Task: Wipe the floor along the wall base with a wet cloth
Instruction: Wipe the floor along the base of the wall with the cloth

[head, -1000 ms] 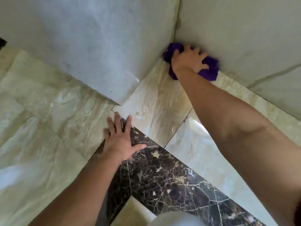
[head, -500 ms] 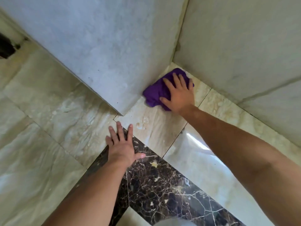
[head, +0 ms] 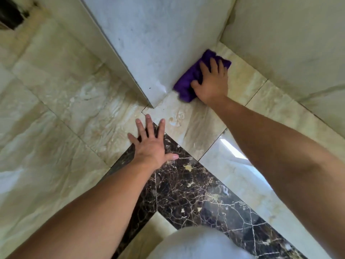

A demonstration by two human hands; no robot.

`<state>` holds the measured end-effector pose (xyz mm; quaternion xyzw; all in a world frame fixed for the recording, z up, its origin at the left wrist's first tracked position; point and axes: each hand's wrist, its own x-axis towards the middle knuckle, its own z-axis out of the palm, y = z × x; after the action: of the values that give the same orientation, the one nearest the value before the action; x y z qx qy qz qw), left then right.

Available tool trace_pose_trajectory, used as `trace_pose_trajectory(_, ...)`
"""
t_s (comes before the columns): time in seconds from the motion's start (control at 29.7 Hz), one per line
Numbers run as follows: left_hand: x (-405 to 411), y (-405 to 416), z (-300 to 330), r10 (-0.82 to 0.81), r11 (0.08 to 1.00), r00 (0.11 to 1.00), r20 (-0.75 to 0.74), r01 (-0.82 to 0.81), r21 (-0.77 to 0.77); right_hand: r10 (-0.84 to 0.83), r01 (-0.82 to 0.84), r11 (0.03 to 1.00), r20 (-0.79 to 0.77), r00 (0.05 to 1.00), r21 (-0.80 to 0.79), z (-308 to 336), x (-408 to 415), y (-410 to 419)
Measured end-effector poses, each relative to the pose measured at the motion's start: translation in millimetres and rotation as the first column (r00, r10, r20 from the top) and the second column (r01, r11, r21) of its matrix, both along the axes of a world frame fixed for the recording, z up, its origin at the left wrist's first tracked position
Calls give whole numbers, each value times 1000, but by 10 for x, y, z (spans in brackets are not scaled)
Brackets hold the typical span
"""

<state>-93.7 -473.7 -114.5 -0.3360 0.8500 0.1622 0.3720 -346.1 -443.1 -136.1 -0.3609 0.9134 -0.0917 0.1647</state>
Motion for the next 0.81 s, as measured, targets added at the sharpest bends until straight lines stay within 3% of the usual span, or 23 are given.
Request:
trace_pose_trajectory(0.13,15,3,173,52,998,997,-62,-51,25,244,-250,961,59,968,119,192,447,227)
trace_pose_trajectory(0.4,-11,-57,68,81,996,991,-107,-77,40,16,-7,952,-27,1000,306,318,-910,-108)
trace_pose_trajectory(0.57,46,-55,56,87,996,988,-130,-83,35,-29,23,979,29,999,202,240,-551,-179)
trace_pose_trajectory(0.81,75,-56,123,109,994,981,-158,-103,46,75,-80,992,57,996,100,204,378,-41)
